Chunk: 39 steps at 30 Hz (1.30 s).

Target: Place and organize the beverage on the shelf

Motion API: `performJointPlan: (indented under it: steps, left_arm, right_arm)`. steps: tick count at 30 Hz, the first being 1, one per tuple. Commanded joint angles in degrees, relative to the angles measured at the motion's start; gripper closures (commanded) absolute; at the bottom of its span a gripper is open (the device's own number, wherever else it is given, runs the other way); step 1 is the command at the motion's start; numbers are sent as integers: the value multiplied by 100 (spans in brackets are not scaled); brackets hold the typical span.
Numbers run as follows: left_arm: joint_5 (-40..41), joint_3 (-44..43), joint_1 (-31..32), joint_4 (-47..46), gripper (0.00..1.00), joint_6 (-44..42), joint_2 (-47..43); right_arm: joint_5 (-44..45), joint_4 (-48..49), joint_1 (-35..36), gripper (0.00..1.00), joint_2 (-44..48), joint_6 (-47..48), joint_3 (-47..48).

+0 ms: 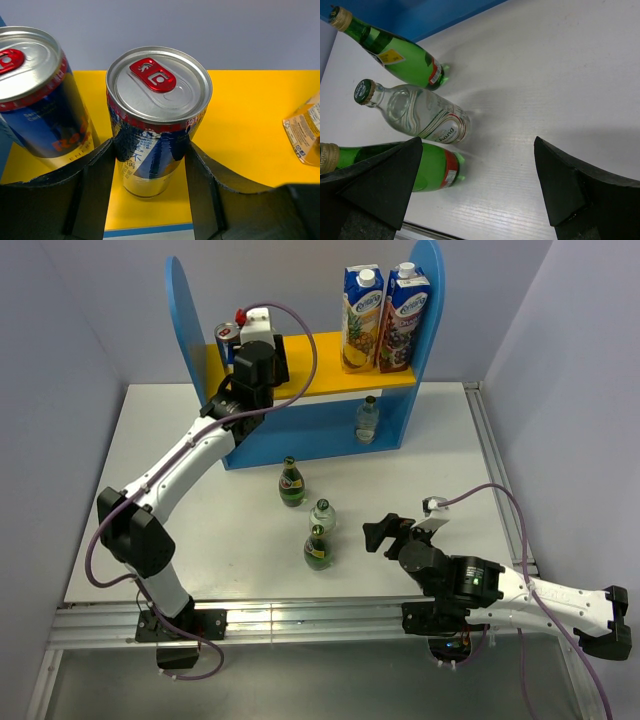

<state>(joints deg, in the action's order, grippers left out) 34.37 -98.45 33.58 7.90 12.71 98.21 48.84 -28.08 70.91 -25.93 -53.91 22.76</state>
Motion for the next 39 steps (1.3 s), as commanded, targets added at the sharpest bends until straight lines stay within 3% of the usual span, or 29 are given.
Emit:
performJointPlan:
  steps: [1,4,8,16,22,33,39]
  left_arm:
    - [131,-139,-97,-694,100,-137,-101]
    - [-53,-104,-176,-676,93,-67,-74]
    - [-106,-25,-229,-640,61,12,-74]
    - [-255,248,-238,-535,38,126,-276]
    - [-238,608,-238,-518,25,179,-539]
    - [-317,1460,-177,-368,25,531,-1313]
    - [-274,1715,51,360,30,768,-1788]
  right_arm:
    - [222,197,45,0,-8,38,-62]
    - [231,215,36,0,-17,30,-70]
    - [240,188,45,0,-26,21,-53]
    - [223,162,45,0,62,3,-62]
    - [205,136,37,0,80,-23,-62]
    - [170,127,36,0,97,-23,-70]
    - [179,118,45,0,10,-49,-44]
